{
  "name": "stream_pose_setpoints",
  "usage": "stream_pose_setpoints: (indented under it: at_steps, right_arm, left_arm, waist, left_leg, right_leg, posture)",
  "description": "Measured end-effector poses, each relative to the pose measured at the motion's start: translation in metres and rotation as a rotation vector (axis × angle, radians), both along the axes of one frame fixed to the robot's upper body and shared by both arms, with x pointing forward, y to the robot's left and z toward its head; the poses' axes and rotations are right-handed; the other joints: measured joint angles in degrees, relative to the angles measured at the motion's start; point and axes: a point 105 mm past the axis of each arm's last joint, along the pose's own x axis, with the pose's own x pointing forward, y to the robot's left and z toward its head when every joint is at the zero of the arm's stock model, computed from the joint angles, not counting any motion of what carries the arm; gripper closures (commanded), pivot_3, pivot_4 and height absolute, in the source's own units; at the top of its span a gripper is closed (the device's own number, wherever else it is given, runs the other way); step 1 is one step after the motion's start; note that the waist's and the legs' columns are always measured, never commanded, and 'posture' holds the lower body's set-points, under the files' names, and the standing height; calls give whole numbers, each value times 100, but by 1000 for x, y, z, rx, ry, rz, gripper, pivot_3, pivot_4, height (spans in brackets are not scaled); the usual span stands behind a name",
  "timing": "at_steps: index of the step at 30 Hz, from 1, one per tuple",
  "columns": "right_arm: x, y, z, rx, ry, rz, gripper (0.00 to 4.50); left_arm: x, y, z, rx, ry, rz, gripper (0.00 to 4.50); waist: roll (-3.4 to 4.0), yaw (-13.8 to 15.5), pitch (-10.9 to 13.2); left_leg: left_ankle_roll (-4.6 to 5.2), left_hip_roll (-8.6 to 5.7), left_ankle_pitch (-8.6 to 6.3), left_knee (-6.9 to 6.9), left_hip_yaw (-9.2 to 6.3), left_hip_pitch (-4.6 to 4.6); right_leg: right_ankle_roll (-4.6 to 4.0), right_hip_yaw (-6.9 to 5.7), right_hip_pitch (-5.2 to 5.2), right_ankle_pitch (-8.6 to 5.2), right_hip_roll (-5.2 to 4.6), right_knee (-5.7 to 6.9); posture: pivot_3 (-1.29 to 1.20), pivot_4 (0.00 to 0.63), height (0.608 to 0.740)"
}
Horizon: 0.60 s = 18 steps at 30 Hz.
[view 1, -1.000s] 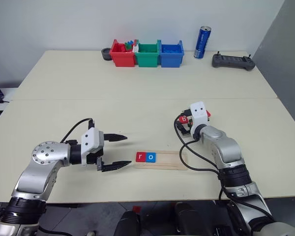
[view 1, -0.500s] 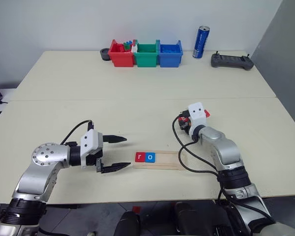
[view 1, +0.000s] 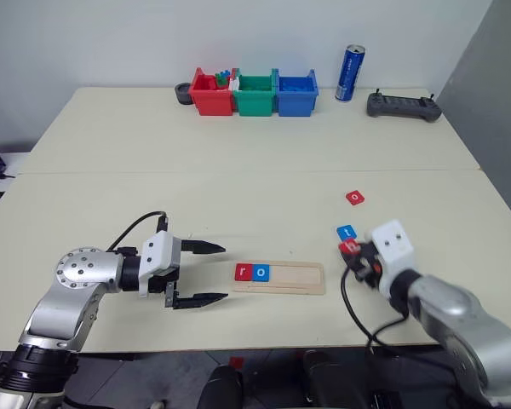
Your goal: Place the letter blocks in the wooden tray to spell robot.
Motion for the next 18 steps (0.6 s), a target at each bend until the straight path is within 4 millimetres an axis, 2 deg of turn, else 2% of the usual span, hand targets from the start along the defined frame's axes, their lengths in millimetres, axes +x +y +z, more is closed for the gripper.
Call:
stream_pose_setpoints:
  at_steps: [4,8,15,16,17,18]
  right_arm:
    - [-19,-6,-18,37,54,-126,3048]
    - [-19,-6,-22,102,45,-225,3048]
    - [-7,-6,-20,242,15,-358,738]
    - [-5,-6,-18,259,10,-370,262]
    - [-4,-7,-16,268,0,-380,27]
    - [-1,-9,-12,270,-18,-389,27]
  left_arm:
    - [-2,-2,3,5,-8,-18,0]
    - [2,-7,8,8,-26,-38,0]
    - [6,-15,11,14,-32,-61,0]
    - [6,-15,11,14,-30,-61,0]
    - [6,-15,10,14,-28,-60,0]
    - [5,-14,9,14,-25,-59,0]
  waist:
    - [-1,0,-1]
    - [-9,1,-6]
    - [-9,-1,-6]
    - [-8,-1,-5]
    - [-7,0,-5]
    - [-7,-1,-4]
  left_leg:
    - [-1,1,0,1,4,6]
    - [-1,1,1,4,7,23]
    - [-1,2,1,-2,7,27]
    - [-1,2,1,-2,7,26]
    - [-2,2,0,-2,8,25]
    - [-1,2,0,-2,8,25]
  right_leg:
    - [2,4,3,-1,0,1]
    - [4,5,21,-2,0,-2]
    - [1,6,20,-3,3,0]
    - [1,7,19,-4,2,0]
    - [1,7,19,-4,1,-1]
    - [1,8,19,-4,1,-1]
  posture:
    - [0,150,740]
    - [0,150,740]
    - [0,150,740]
    - [0,150,740]
    - [0,150,740]
    - [0,150,740]
